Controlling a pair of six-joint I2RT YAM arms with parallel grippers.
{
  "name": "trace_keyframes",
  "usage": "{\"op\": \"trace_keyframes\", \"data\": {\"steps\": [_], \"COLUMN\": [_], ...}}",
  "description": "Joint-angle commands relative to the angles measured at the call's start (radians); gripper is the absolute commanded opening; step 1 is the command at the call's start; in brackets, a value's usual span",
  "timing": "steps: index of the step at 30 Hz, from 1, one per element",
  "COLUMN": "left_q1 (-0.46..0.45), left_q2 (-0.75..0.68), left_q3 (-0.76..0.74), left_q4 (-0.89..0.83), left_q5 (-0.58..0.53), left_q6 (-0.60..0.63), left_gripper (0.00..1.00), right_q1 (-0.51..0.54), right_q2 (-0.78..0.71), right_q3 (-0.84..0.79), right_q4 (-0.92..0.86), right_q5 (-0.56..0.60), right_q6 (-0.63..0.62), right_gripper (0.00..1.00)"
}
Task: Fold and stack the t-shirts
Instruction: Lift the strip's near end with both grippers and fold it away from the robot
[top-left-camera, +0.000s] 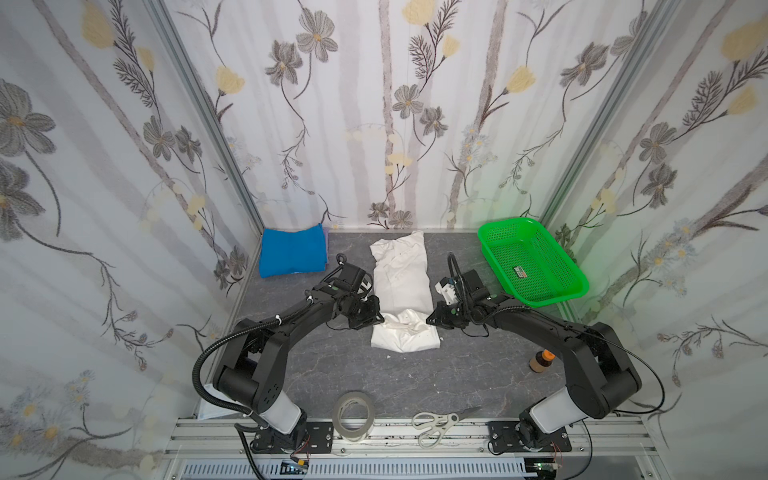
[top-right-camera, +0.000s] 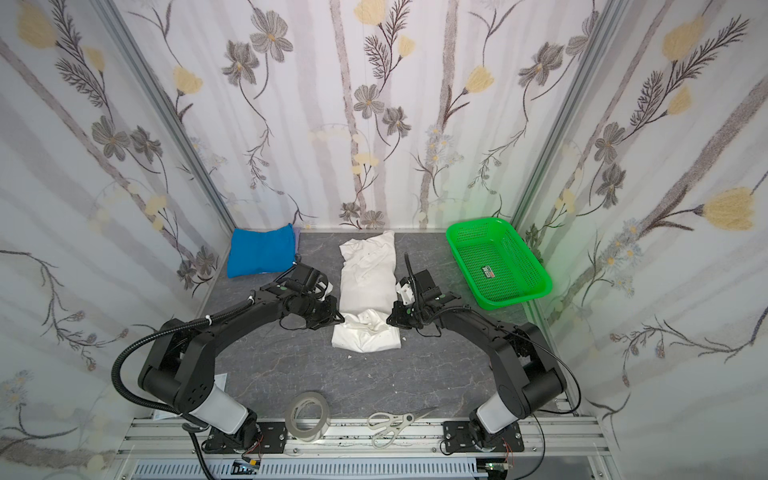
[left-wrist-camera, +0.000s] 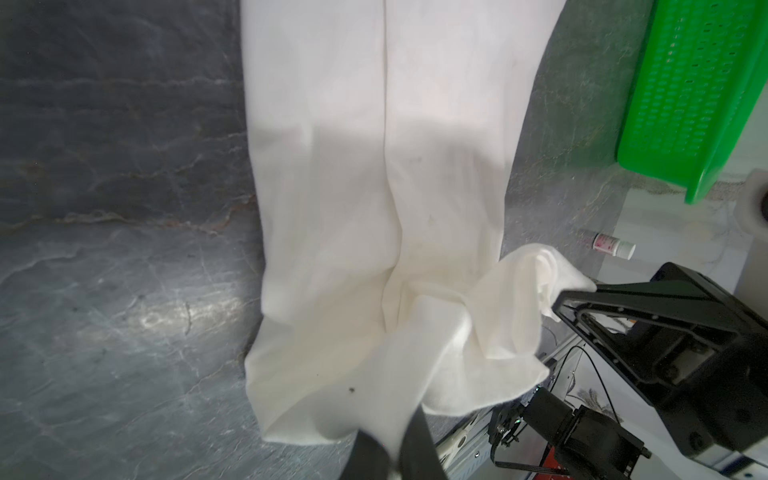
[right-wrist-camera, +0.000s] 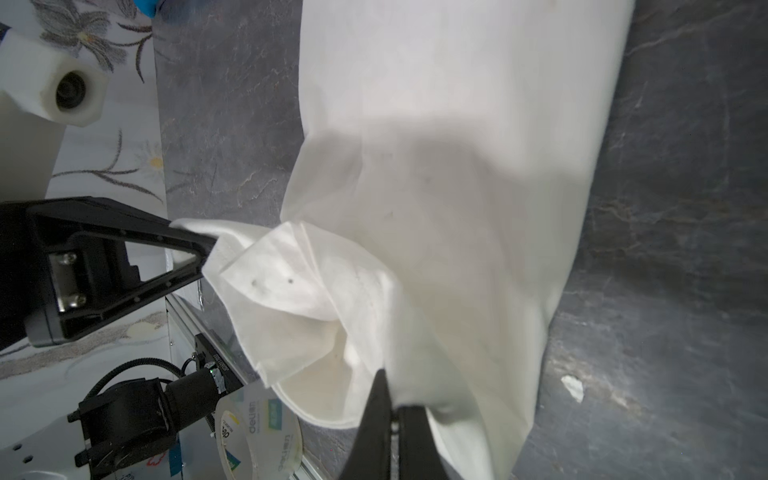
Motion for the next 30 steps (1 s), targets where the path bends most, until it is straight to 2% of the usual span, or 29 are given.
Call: {"op": "trace_keyframes", "data": {"steps": [1,3,4,6,8,10,11,19,25,30], "left_q1": [0.033,0.054,0.063,0.086,0.1,0.116,0.124,0.158,0.144,0.12], "left_q2": [0.064,0.128,0.157,0.225,0.234,0.193,0.171,0.091,0.092,0.151], "left_q3": [0.071,0.144,0.179,0.256,0.285,0.264,0.251,0.162,0.061,0.08], "left_q4": [0.03,0.029,0.027,0.021,0.042,0.1,0.12,0.13,0.184,0.241], "left_q5": [0.028,0.029,0.024,0.052,0.076,0.064,0.059,0.106,0.129,0.07], "left_q6": [0.019,0.028,0.03,0.027,0.021,0.002,-0.001,0.028,0.033,0.085], "left_gripper": [0.0,0.0,0.02,0.48,0.73,0.91,0.99,1.0,0.99,0.8], "right_q1": [-0.042,-0.075,-0.086,-0.1,-0.101,-0.1,-0.101,-0.1,-0.099,-0.113], "right_q2": [0.077,0.145,0.177,0.24,0.222,0.153,0.12,0.028,0.082,0.167], "right_q3": [0.081,0.165,0.203,0.299,0.313,0.275,0.261,0.106,0.096,0.157], "right_q4": [0.04,0.036,0.03,-0.024,-0.025,0.018,0.026,0.042,0.067,0.065], "right_q5": [-0.041,-0.049,-0.052,-0.052,-0.021,0.015,0.043,0.077,0.119,0.148], "right_q6": [-0.039,-0.044,-0.047,-0.062,-0.072,-0.074,-0.077,-0.098,-0.123,-0.158], "right_gripper": [0.0,0.0,0.04,0.42,0.6,0.81,0.83,0.84,0.75,0.58]}}
